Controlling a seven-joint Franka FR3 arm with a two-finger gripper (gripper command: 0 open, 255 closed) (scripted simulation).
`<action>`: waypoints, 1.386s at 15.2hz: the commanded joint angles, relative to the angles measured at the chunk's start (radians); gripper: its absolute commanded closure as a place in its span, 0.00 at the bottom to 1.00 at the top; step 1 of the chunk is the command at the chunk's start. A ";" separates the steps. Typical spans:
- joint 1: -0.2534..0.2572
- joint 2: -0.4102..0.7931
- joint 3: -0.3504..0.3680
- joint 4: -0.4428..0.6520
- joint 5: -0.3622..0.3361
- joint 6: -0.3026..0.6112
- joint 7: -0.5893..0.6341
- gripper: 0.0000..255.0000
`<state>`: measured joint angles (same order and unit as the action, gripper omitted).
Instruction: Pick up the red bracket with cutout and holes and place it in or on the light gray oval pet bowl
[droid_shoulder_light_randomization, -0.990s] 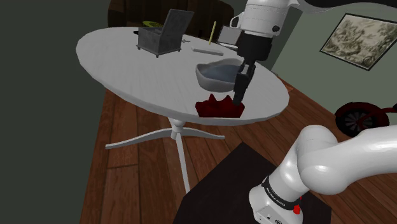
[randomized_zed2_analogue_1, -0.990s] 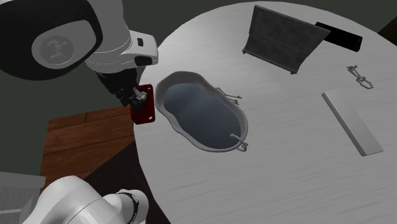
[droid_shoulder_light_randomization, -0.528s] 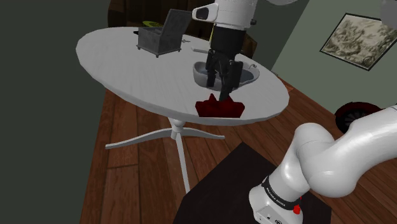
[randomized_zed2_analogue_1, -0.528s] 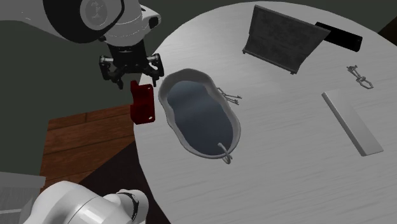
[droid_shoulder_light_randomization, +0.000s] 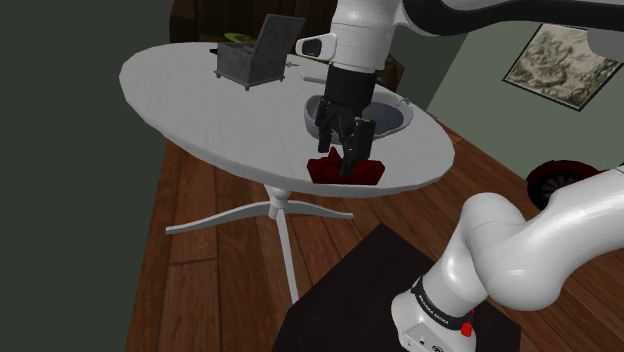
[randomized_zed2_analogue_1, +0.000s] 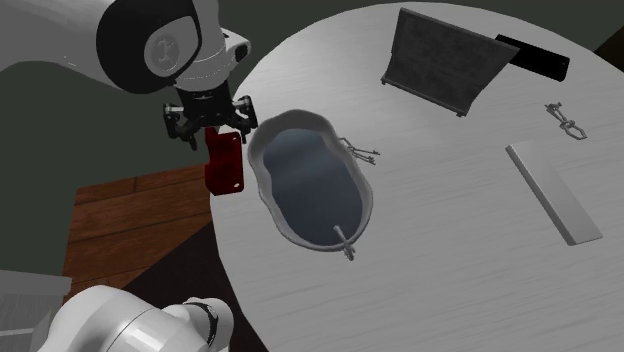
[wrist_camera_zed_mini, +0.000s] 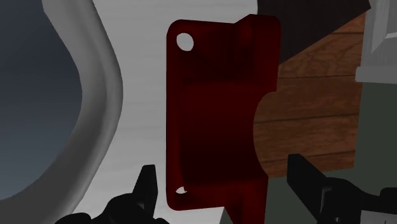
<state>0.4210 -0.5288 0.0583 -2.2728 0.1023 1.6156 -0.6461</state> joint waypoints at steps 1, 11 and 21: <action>-0.002 0.002 -0.002 -0.006 -0.002 0.002 0.000 0.00; -0.003 0.001 -0.002 -0.007 -0.001 0.003 -0.001 1.00; -0.004 0.007 -0.004 0.065 -0.003 -0.064 0.004 1.00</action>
<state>0.4171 -0.5200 0.0546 -2.2172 0.0989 1.5641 -0.6438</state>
